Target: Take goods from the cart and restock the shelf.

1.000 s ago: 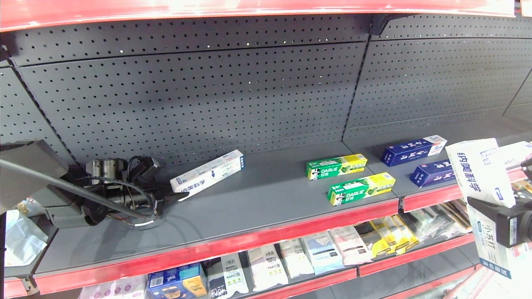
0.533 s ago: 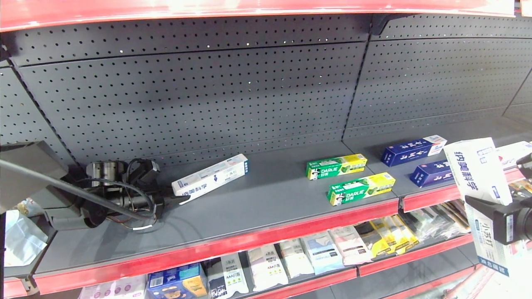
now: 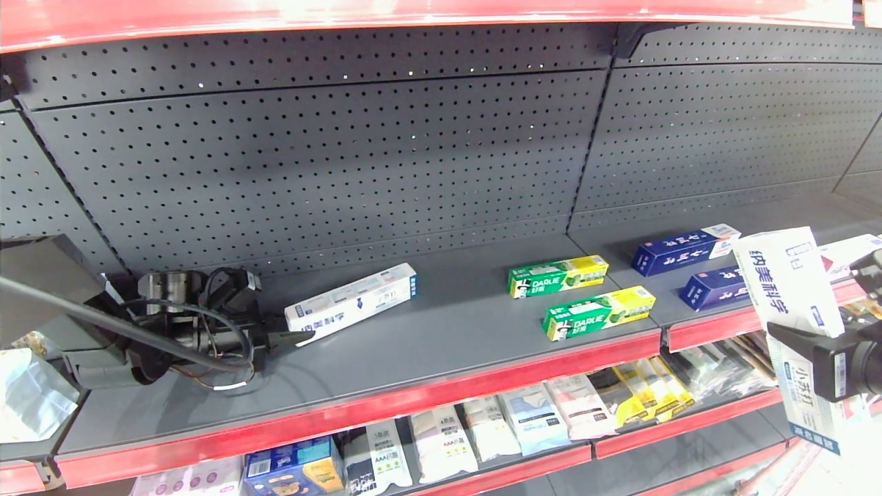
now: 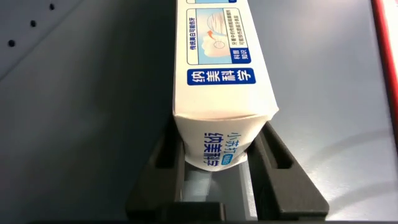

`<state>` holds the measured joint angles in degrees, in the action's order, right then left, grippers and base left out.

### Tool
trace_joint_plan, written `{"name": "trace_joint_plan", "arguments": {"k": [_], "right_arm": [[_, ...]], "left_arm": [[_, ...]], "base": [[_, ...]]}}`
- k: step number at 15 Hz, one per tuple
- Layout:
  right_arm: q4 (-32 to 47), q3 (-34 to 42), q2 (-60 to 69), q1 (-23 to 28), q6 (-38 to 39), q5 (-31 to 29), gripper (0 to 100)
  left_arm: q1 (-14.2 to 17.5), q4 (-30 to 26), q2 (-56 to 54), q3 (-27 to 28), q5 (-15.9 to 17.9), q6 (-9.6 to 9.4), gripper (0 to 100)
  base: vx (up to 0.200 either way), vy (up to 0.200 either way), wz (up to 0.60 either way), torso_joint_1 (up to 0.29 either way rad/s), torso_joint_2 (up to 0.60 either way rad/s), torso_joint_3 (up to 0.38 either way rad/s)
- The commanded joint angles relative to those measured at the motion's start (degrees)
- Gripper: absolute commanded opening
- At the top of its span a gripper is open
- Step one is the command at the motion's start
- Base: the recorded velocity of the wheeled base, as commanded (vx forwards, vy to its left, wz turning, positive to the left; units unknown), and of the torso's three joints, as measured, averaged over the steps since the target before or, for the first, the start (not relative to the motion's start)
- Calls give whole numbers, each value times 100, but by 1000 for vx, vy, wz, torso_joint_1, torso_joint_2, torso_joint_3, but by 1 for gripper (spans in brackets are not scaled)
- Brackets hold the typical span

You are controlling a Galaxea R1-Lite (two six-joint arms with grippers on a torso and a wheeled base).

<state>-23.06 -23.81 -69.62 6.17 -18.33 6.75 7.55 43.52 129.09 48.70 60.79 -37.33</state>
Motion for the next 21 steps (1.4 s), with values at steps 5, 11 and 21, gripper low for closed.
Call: {"name": "trace_joint_plan", "arguments": {"k": [5, 11, 21], "right_arm": [[-14, -1, -175, -37, -83, 10, 0], [-49, -168, -315, -37, -197, 10, 0], [-49, -142, -456, -72, -214, -43, 0]], "left_arm": [[10, 16, -112, -353, 266, -187, 0], [10, 16, -270, -414, 627, -249, 0], [80, 25, -340, -801, 1040, -591, 0]], "base": [[0, 0, 0, 0, 0, 0], [0, 0, 0, 0, 0, 0], [0, 0, 0, 0, 0, 0]]}}
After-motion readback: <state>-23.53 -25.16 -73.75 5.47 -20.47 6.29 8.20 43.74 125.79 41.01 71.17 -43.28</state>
